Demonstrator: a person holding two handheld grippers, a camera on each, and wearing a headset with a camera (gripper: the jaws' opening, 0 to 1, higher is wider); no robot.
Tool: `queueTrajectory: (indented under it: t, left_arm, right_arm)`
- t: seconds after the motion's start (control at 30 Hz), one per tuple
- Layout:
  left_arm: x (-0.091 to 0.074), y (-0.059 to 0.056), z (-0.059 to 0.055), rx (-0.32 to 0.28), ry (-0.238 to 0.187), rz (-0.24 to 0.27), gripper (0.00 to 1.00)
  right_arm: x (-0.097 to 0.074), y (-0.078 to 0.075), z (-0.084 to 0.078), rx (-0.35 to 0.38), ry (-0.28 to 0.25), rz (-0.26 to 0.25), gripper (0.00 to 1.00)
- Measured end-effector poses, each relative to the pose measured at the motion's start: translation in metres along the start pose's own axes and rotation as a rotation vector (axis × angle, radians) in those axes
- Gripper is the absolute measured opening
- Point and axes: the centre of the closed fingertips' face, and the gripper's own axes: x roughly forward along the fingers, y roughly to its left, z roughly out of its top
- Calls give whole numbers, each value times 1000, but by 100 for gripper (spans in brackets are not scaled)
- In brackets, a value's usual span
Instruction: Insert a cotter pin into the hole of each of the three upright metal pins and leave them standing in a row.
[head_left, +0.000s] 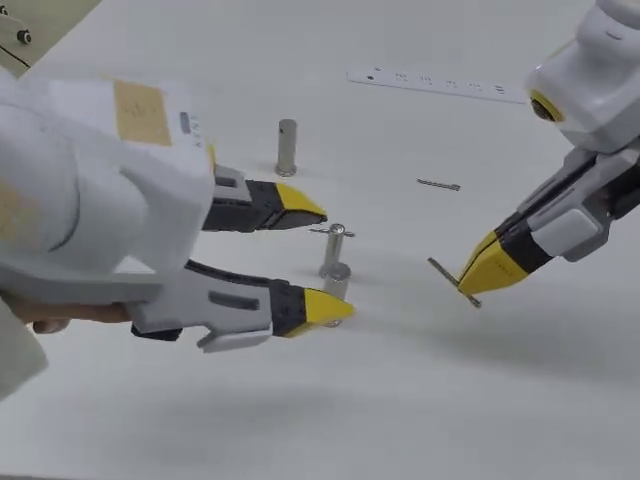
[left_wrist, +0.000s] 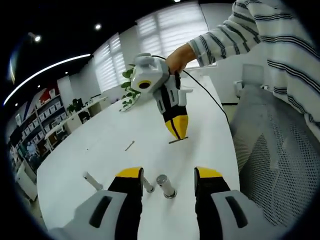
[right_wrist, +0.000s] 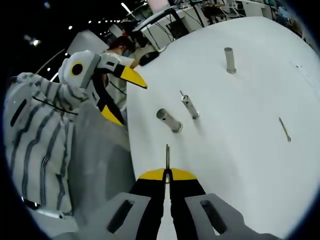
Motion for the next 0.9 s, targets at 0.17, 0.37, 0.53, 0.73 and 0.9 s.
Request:
queueTrajectory:
  t: [0.17, 0.37, 0.53, 0.73, 0.9]
  left_arm:
    - [15, -5, 10, 68, 5, -27, 35]
    - [28, -9, 9, 159, 32, -58, 33]
    - [37, -15, 4, 223, 66, -89, 32]
    - [45, -19, 6, 290, 77, -102, 26]
    - [49, -20, 8, 318, 76, -112, 26]
  right_arm:
    - [2, 6, 1, 13, -8, 15, 3]
    - [3, 14, 5, 39, -27, 38, 3]
    - [4, 22, 8, 64, -36, 63, 3]
    - [7, 26, 9, 83, -33, 70, 3]
    - [11, 30, 9, 89, -29, 81, 3]
